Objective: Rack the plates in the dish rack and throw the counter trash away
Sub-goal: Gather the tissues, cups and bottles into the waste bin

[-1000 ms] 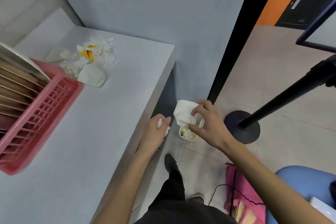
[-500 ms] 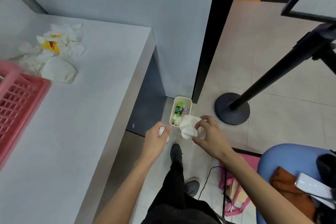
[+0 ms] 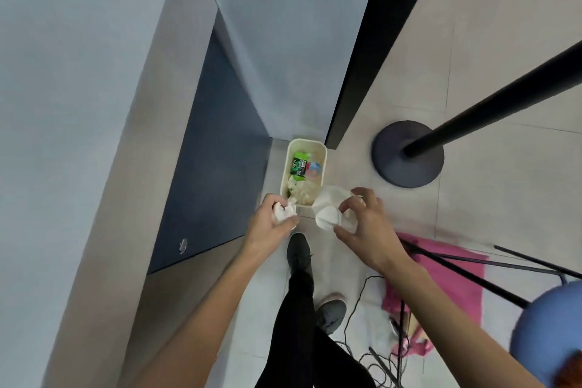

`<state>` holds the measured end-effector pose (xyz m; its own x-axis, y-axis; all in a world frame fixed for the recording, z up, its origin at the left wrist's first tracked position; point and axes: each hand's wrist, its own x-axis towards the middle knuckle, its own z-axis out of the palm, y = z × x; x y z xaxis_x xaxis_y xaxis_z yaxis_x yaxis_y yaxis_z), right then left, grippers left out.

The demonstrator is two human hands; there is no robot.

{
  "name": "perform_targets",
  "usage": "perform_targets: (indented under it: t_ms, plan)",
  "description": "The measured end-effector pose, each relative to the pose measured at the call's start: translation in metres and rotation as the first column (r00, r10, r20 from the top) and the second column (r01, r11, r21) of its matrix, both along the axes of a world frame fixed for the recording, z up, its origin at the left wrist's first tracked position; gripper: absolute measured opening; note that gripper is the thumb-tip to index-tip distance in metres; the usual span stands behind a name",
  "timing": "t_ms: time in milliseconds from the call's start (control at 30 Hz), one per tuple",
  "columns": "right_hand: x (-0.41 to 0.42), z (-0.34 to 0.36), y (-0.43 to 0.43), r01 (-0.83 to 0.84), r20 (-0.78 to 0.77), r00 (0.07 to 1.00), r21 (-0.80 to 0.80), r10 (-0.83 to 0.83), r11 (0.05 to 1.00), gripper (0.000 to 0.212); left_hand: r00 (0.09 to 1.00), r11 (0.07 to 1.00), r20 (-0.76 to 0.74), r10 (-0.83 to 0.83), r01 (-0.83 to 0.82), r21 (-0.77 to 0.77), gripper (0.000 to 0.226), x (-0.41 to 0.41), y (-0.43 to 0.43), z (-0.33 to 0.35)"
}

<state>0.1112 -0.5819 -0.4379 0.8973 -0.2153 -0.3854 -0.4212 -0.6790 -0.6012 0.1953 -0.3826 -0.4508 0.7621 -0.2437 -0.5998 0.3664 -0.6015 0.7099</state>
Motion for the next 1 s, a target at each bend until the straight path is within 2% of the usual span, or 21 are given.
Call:
perform_targets:
  t_ms: [133,267,467,533,600,667,733,800,833,933,1000]
  plan:
    - [0.019,-0.073,-0.009,0.017,-0.009,1.000,0.006,-0.017,1.000,0.031,1.000,1.000,0.008,0.010,-0.010,-0.027,0.029,0.031,-0.013,-0.090]
    - [0.036,-0.146,-0.016,0.017,-0.031,0.999,0.010,-0.017,1.000,0.032,1.000,1.000,-0.005,0.015,-0.015,0.016,0.038,0.057,-0.026,-0.191]
    - [0.054,-0.236,-0.029,-0.018,-0.057,0.998,-0.014,0.017,1.000,0.032,0.991,0.991,0.103,-0.090,0.079,0.111,0.035,0.082,-0.038,-0.309]
    - [0.060,-0.258,-0.031,-0.033,-0.066,0.997,-0.020,0.031,0.999,0.033,0.970,0.968,0.135,-0.200,0.175,0.178,0.033,0.085,-0.043,-0.334]
    - [0.063,-0.277,-0.033,-0.048,-0.065,0.997,-0.027,0.046,0.998,0.033,0.889,0.890,0.172,-0.424,0.375,0.259,0.029,0.087,-0.048,-0.355]
    - [0.066,-0.292,-0.032,-0.080,-0.058,0.995,-0.025,0.078,0.996,0.033,0.766,0.764,0.166,-0.621,0.544,0.348,0.028,0.089,-0.048,-0.371]
    - [0.069,-0.306,-0.031,-0.117,-0.056,0.992,-0.035,0.115,0.993,0.034,0.676,0.656,0.126,-0.727,0.628,0.419,0.034,0.091,-0.047,-0.385]
    - [0.070,-0.312,-0.032,-0.131,-0.053,0.990,-0.042,0.129,0.990,0.035,0.608,0.598,0.155,-0.779,0.646,0.474,0.038,0.091,-0.045,-0.386]
    - [0.071,-0.317,-0.033,-0.134,-0.051,0.990,-0.044,0.132,0.990,0.035,0.593,0.615,0.218,-0.775,0.630,0.473,0.037,0.090,-0.043,-0.385]
    - [0.075,-0.325,-0.036,-0.155,-0.029,0.988,-0.049,0.154,0.987,0.035,0.623,0.785,0.478,-0.619,0.480,0.391,0.032,0.088,-0.026,-0.381]
    - [0.085,-0.329,-0.038,-0.219,-0.012,0.976,-0.068,0.219,0.973,0.036,0.697,0.848,0.495,-0.519,0.350,0.398,0.050,0.086,-0.014,-0.381]
